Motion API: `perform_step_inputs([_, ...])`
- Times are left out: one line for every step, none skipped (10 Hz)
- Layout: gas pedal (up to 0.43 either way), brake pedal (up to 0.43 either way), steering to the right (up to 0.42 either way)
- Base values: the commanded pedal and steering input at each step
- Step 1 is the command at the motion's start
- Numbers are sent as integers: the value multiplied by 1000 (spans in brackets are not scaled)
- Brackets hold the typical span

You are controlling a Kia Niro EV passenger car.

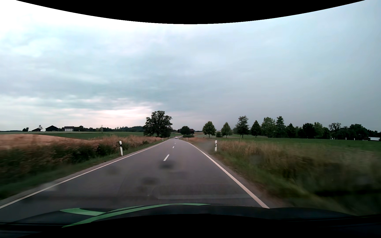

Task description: Follow the waypoints while adhering to traffic rules and regulations

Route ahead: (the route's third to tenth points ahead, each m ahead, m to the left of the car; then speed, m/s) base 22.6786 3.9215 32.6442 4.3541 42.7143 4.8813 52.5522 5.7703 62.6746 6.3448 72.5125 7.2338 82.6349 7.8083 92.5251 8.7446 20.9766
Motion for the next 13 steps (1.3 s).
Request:
perform_step_inputs([118, 0, -15])
perform_step_inputs([118, 0, -14])
perform_step_inputs([118, 0, -14])
perform_step_inputs([130, 0, -14])
perform_step_inputs([130, 0, -13])
perform_step_inputs([130, 0, -12])
perform_step_inputs([130, 0, -11])
perform_step_inputs([138, 0, -11])
perform_step_inputs([138, 0, -10])
perform_step_inputs([138, 0, -9])
perform_step_inputs([138, 0, -8])
perform_step_inputs([138, 0, -8])
perform_step_inputs([138, 0, -8])
